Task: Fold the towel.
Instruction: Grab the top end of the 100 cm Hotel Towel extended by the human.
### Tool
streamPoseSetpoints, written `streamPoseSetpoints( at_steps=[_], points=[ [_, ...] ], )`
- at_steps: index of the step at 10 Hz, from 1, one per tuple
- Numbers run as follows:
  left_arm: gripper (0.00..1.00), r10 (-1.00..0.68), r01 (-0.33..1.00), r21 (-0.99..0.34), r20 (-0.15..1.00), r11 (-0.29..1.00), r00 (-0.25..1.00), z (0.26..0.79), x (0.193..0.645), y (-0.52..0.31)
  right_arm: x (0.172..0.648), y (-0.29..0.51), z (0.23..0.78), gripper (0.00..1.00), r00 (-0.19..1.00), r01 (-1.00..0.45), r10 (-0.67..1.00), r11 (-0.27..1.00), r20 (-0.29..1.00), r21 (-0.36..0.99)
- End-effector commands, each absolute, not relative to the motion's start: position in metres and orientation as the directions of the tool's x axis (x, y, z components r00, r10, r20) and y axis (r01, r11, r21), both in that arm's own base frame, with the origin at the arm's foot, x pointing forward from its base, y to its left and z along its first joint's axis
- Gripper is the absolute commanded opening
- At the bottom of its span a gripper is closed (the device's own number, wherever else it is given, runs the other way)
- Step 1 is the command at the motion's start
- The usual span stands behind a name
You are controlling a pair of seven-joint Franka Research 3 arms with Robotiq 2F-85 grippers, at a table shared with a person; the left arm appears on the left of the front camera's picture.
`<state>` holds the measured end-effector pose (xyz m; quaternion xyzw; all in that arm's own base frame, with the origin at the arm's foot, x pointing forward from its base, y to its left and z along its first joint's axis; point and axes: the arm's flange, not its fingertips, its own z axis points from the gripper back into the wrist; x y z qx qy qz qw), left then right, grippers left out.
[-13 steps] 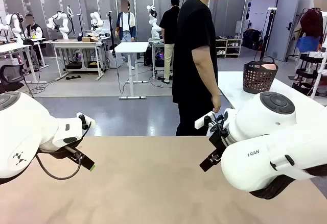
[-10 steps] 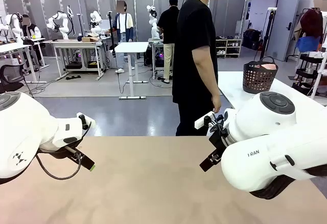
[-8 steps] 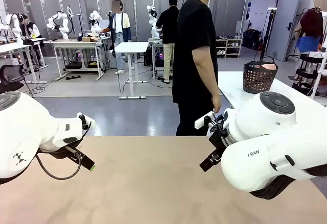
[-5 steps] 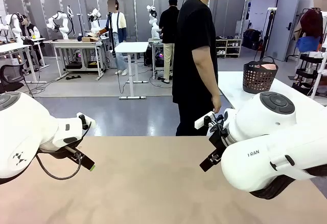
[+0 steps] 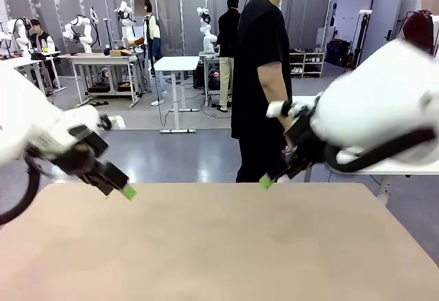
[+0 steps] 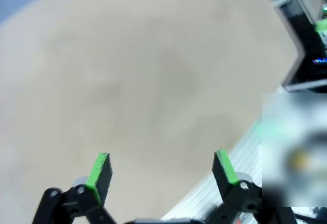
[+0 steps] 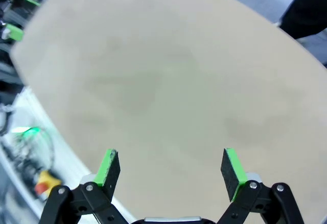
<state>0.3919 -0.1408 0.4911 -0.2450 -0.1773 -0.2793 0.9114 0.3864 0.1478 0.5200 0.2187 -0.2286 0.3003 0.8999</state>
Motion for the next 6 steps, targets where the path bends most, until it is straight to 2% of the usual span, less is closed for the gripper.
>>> streamPoseSetpoints(
  at_steps=[1, 2, 3, 5, 6],
  points=[
    [1.00, -0.341, 0.466, -0.613, 0.319, 0.638, 0.885, 0.518, 0.406, -0.074, 0.395, 0.085, 0.540, 1.00, 0.792, -0.585, 0.323, 0.648, 0.519, 0.489],
    [1.00, -0.332, 0.445, -0.744, 0.310, 0.498, 0.891, 0.532, 0.397, -0.039, 0.382, 0.050, 0.548, 1.00, 0.812, -0.572, 0.278, 0.554, 0.513, 0.605],
    [1.00, -0.302, 0.425, -0.813, 0.321, 0.397, 0.897, 0.539, 0.390, -0.004, 0.370, 0.018, 0.551, 1.00, 0.826, -0.558, 0.226, 0.464, 0.517, 0.688],
    [1.00, -0.189, 0.399, -0.877, 0.359, 0.268, 0.914, 0.540, 0.374, 0.073, 0.340, -0.049, 0.548, 1.00, 0.825, -0.556, 0.115, 0.343, 0.553, 0.757],
    [1.00, -0.122, 0.389, -0.892, 0.370, 0.229, 0.921, 0.538, 0.364, 0.110, 0.325, -0.083, 0.545, 1.00, 0.829, -0.541, 0.053, 0.334, 0.557, 0.772]
  ],
)
